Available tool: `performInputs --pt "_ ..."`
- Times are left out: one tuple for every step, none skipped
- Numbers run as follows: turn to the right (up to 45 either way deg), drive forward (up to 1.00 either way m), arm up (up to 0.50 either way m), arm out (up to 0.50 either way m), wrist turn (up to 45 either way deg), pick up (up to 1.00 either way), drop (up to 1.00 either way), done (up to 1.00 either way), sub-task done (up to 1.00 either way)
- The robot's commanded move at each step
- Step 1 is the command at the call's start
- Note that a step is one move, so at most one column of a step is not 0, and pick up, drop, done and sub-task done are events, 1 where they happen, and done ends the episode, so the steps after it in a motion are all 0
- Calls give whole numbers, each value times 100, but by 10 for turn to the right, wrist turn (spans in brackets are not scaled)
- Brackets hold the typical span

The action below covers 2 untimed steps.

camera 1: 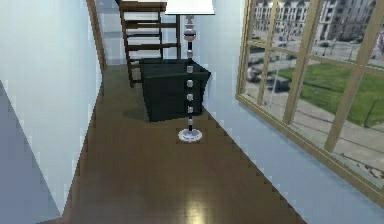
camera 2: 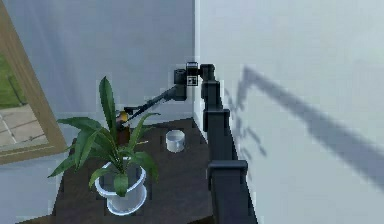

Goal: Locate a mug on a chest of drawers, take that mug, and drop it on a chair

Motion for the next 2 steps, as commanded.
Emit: performInputs --pt "0 0 0 0 450 0 0 0 0" --pt "0 0 0 0 330 0 0 0 0"
